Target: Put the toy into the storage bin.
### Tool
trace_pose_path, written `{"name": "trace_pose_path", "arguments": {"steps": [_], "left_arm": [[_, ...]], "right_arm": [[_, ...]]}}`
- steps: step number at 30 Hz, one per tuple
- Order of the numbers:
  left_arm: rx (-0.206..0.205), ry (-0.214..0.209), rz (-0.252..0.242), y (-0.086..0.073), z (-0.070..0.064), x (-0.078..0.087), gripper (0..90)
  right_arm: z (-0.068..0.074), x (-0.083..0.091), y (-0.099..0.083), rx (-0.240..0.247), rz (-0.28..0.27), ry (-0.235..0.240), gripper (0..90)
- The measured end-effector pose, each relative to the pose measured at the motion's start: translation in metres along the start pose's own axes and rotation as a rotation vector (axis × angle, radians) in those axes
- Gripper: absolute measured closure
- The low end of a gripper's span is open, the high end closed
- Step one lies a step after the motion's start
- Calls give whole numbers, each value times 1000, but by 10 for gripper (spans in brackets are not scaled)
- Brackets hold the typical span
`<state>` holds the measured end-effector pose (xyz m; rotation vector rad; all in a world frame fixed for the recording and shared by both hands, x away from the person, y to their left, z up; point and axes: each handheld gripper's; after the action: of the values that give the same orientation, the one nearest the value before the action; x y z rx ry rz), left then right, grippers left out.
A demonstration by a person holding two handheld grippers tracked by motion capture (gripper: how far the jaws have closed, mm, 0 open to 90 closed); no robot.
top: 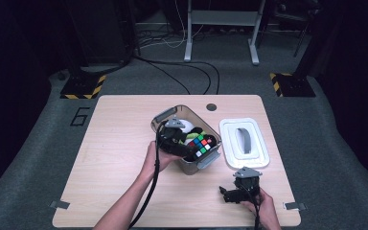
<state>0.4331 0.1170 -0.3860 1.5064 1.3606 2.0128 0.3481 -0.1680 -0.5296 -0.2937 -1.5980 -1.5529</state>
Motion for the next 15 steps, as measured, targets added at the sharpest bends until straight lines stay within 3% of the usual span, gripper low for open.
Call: {"name": "trace_pose_path", "arguments": {"steps": [7, 15], "left_arm": [[12, 58, 13, -9, 8, 17, 158], [42, 144, 16, -33, 20, 45, 140]], "right_arm": [[-1, 0, 0, 3, 2, 2, 0], [-2, -1, 1, -1, -3, -8, 0]]}}
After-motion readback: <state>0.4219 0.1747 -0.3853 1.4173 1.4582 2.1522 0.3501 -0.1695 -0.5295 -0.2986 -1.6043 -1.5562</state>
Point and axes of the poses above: each handheld gripper's, and its own axes: x roughly backward along the jaws, y roughly out of its top, z roughly to its left, and after that the axes turned 12 degrees about -x, right-handed
